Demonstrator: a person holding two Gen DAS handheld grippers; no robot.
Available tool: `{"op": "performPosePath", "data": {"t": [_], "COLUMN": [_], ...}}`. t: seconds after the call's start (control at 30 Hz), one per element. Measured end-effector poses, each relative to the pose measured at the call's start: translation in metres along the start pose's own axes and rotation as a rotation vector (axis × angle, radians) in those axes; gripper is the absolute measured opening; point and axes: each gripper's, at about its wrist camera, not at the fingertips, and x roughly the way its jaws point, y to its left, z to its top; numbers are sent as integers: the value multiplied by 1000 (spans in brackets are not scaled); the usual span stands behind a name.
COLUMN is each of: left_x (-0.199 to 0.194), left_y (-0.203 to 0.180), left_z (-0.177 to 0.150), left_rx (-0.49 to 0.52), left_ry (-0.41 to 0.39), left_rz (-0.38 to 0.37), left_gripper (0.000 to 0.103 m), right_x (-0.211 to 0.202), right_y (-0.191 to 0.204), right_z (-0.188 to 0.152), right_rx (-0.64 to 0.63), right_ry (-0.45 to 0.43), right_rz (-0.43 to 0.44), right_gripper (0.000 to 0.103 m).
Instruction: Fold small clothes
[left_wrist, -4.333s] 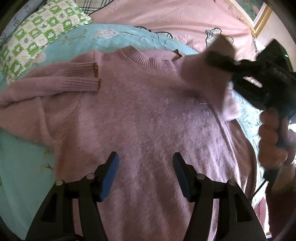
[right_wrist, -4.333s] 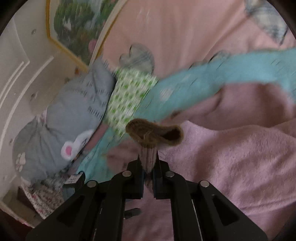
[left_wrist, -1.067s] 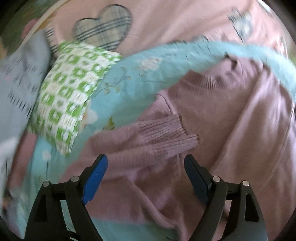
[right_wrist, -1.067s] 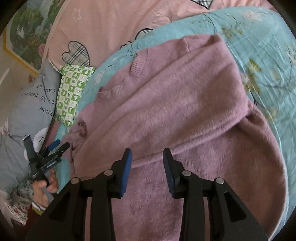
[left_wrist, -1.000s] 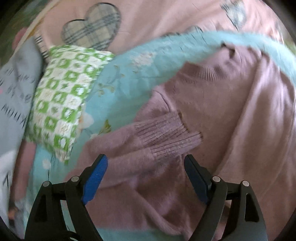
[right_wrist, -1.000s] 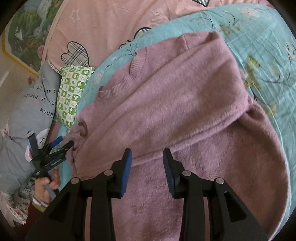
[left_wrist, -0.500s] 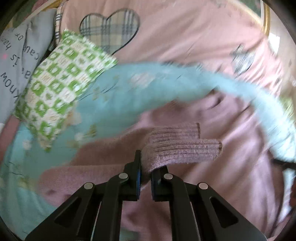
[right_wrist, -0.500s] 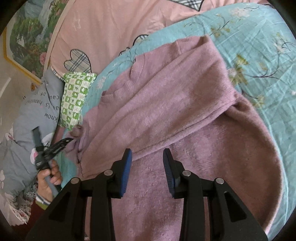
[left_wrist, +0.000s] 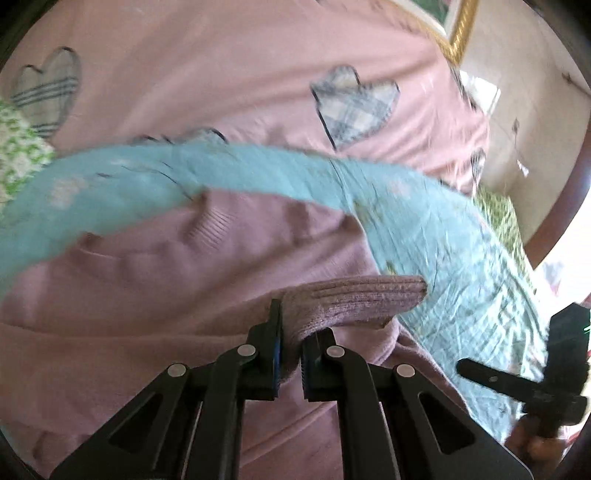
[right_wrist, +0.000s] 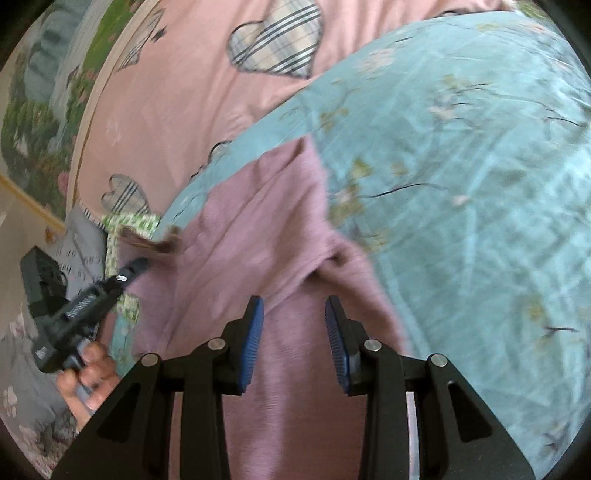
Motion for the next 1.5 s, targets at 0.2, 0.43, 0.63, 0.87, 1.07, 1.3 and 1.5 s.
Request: {"op": "performPosePath", "data": {"t": [0.2, 0.43, 0.63, 0.87, 1.07, 1.3, 1.5], "left_x": [55, 1, -78, -121, -116, -100, -102], "left_y": [2, 29, 83, 165, 206, 221, 239], "left_z": [-28, -44, -81, -128, -140, -138, -135], "left_rx": [19, 47, 53, 34, -50, -97, -165], "left_ry": [128, 85, 28, 61, 91, 99, 81], "left_rz": [18, 5, 117, 374, 437, 460, 468], "left_gripper": [15, 54, 58, 61, 61, 61, 61], "right_x": [-4, 13, 44, 72, 91, 117, 70], "right_y": [-16, 10, 43, 78, 101, 109, 119], "right_z": [0, -3, 4, 0, -10, -11, 23], "right_rx": [39, -45, -290, -763, -972, -1054, -757], "right_ry": [-7, 16, 48, 64, 72, 135, 260], "right_rz": [-13, 4, -54, -197, -198, -257, 96], "right_gripper": [36, 38, 53, 53, 54, 8, 6]}}
